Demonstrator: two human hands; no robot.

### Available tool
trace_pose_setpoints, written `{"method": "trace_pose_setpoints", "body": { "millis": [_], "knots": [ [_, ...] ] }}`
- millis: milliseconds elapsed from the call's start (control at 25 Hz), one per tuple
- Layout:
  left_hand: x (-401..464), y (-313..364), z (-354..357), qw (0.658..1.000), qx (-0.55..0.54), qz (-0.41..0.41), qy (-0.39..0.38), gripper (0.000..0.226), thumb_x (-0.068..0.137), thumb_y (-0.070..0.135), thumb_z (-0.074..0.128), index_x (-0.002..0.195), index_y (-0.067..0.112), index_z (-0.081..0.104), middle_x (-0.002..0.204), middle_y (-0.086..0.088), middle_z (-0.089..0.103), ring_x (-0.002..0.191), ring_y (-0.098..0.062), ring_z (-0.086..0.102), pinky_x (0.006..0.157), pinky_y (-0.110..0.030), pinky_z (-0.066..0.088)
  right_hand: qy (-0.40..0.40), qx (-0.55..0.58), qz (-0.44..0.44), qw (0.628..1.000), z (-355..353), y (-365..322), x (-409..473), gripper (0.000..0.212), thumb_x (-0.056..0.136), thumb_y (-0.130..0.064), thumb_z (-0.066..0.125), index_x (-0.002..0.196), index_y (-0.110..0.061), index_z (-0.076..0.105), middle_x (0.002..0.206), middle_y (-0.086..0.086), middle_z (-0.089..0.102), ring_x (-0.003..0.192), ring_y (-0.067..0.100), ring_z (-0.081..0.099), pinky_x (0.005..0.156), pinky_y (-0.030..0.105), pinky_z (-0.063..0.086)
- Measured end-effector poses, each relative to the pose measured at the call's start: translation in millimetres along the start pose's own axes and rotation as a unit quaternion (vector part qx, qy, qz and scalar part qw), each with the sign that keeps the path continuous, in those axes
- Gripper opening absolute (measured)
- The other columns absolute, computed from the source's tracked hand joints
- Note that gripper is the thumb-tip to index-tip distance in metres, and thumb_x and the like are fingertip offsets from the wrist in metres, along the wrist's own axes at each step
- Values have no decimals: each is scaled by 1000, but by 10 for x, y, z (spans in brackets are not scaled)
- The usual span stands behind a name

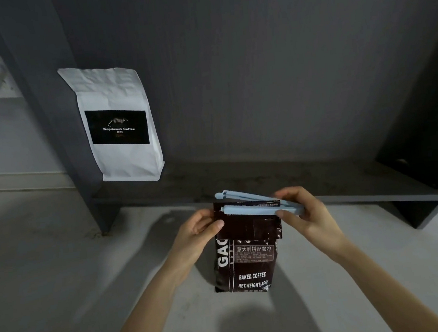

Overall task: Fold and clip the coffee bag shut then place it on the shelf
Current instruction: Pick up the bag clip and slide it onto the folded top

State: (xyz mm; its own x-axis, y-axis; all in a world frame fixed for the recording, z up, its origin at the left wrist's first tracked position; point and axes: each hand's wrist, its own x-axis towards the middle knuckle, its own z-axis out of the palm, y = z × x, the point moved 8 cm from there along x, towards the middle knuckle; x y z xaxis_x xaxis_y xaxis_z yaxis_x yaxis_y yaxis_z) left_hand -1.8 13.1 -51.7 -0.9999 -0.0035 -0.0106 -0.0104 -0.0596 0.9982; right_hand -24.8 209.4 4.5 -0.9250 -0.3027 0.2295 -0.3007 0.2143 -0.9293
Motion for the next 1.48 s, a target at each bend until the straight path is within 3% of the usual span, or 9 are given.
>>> {"method": "trace_pose_setpoints", "body": {
  "millis": [240,440,600,800,960,1240,1480],
  "knots": [
    [-26,-53,-38,1000,20,-12,20,26,79,16,62,103,24,57,106,6,65,99,-1,61,78,-12,49,-44,20,12,999,210,-19,59,39,80,-2,60,100,-33,49,97,-9,61,86,-1,60,69,15,54],
    [-44,-44,-22,999,14,-9,28,22,79,16,62,96,30,58,98,14,65,86,12,62,74,-10,48,-25,25,17,999,256,-24,51,33,81,-5,60,95,-34,51,97,-9,61,82,-5,59,65,13,53],
    [-61,-31,-20,999,12,-9,37,18,79,18,62,90,33,60,93,18,67,85,11,62,75,-11,47,-21,-8,20,1000,280,-42,52,33,81,-7,61,91,-37,51,95,-14,61,87,0,60,68,13,54],
    [-73,-17,11,1000,9,-7,26,19,80,18,61,94,31,61,95,16,67,87,9,63,73,-6,48,1,34,48,998,249,-8,15,25,81,-7,61,88,-30,53,90,-9,59,74,3,60,56,14,54],
    [-88,-80,-5,999,6,-25,39,14,79,23,62,90,30,64,98,11,69,93,1,64,88,-21,44,11,78,69,994,253,73,-44,23,79,-7,63,86,-28,57,86,-2,61,66,-1,62,52,14,52],
    [-119,-72,28,999,-5,-17,31,14,80,22,60,92,29,64,93,13,71,88,4,65,71,-9,47,52,136,83,986,256,137,-135,20,80,-6,61,86,-26,60,85,-1,66,69,1,66,55,13,53],
    [-107,-60,18,999,-5,-9,37,17,79,20,62,92,32,63,89,18,70,89,5,64,73,-8,48,58,110,90,988,246,151,-105,18,79,-10,63,86,-26,61,88,0,67,79,12,65,58,15,56]
  ]
}}
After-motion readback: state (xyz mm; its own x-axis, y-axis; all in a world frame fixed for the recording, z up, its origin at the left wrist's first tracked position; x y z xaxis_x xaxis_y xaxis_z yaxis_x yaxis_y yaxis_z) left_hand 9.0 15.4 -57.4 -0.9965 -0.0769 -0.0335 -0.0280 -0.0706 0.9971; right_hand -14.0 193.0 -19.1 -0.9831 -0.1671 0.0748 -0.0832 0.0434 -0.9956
